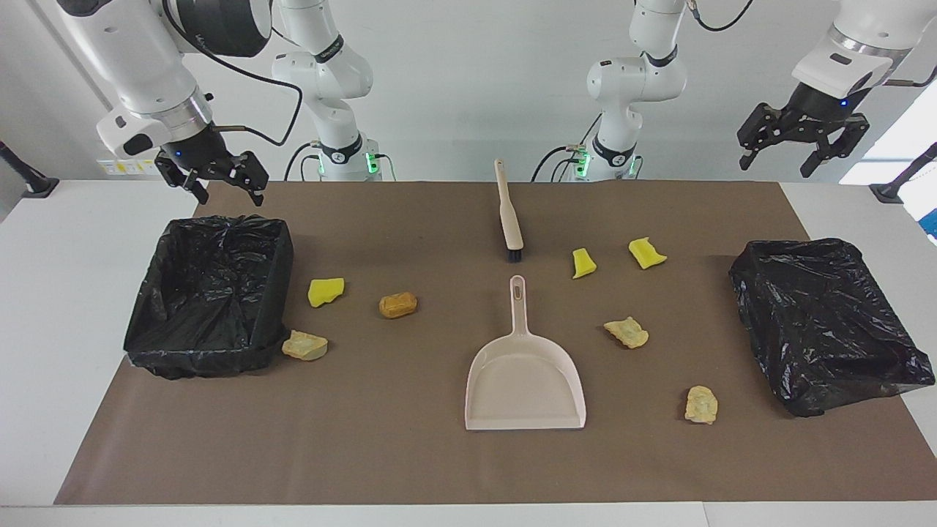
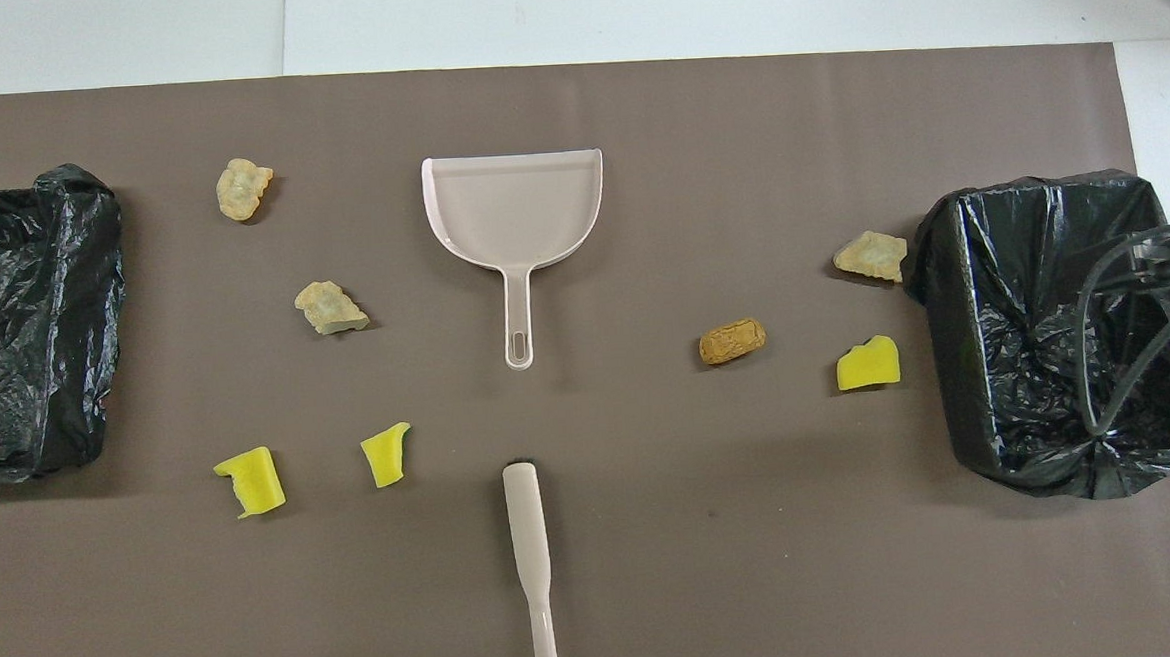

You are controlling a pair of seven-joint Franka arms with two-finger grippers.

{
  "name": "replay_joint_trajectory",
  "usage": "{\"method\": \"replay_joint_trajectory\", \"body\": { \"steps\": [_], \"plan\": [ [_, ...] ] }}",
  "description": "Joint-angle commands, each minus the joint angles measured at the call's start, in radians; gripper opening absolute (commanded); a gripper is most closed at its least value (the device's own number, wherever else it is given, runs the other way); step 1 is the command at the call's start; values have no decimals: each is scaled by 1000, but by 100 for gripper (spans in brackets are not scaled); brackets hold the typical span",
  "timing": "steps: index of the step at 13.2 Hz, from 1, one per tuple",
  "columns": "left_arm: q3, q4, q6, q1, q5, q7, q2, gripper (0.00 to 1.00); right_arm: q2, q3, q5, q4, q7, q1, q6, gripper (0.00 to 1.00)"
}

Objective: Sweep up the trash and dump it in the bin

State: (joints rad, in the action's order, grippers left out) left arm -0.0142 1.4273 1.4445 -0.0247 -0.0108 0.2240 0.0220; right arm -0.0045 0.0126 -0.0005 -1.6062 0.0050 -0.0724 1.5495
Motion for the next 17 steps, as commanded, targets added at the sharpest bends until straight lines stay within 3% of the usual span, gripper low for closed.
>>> {"method": "replay_joint_trajectory", "body": {
  "steps": [1, 5, 8, 13, 17],
  "plan": [
    [0, -21, -24, 6, 0, -6, -2, 100, -29, 3, 22, -38, 12, -6, 23, 100],
    [-1, 2, -16, -4, 3, -11, 9, 100, -35, 3, 24, -58, 9, -10, 23, 100],
    [17, 79, 10, -15, 2, -83, 48, 100, -46, 3, 24, -78, 9, -10, 41, 100],
    [36, 324, 134, -133, 0, -247, 157, 100, -49, 3, 24, -83, 9, -4, 58, 100],
    [40, 528, 235, -302, 0, -438, 222, 100, -46, 6, 28, -98, 15, -1, 73, 100]
  ]
}}
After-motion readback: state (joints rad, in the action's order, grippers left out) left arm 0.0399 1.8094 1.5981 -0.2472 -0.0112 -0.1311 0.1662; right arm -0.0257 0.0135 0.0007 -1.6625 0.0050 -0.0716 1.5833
